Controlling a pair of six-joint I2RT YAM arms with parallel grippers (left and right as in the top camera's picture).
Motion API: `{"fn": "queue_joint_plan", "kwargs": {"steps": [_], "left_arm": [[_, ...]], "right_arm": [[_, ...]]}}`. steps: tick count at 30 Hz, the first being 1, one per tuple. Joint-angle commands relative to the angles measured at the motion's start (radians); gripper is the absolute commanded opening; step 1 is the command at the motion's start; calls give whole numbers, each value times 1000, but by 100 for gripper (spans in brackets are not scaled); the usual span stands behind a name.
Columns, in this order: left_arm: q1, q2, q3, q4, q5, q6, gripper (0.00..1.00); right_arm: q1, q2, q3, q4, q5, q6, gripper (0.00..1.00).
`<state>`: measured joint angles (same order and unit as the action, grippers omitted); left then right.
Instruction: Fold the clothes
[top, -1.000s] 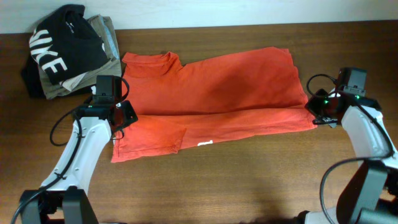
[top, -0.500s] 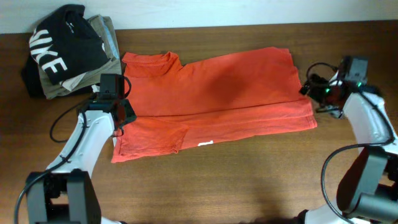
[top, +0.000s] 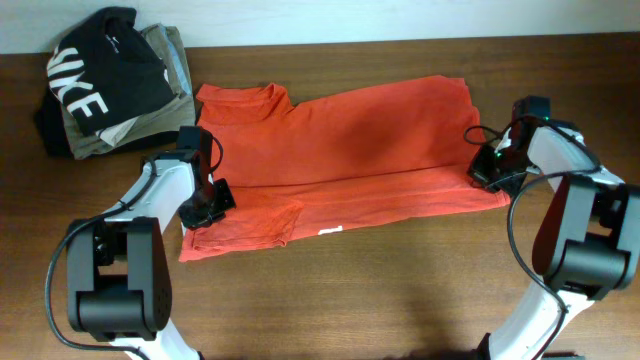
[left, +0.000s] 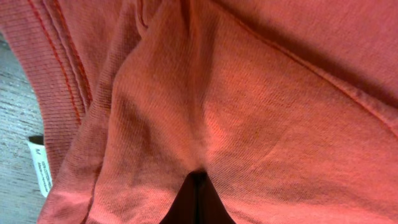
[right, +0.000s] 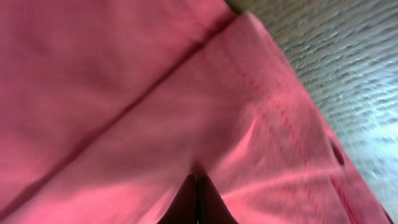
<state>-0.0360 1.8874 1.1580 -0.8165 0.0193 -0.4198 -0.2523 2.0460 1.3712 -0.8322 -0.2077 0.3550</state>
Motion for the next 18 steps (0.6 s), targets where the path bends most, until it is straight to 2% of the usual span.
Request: {"fn": "queue_joint_plan", "kwargs": {"steps": [1, 5, 12, 18], "left_arm": [[25, 43, 0, 8, -23, 5, 1], [87, 44, 0, -51, -79, -69, 1], [164, 41, 0, -170, -79, -69, 1], [163, -89, 0, -290, -75, -85, 1]], "right_arm": [[2, 67, -10, -6, 68, 11, 4], [2, 74, -11, -112, 259, 234, 4], [3, -35, -20, -308, 320, 316, 4], [3, -386, -203, -342, 326, 335, 4]]}}
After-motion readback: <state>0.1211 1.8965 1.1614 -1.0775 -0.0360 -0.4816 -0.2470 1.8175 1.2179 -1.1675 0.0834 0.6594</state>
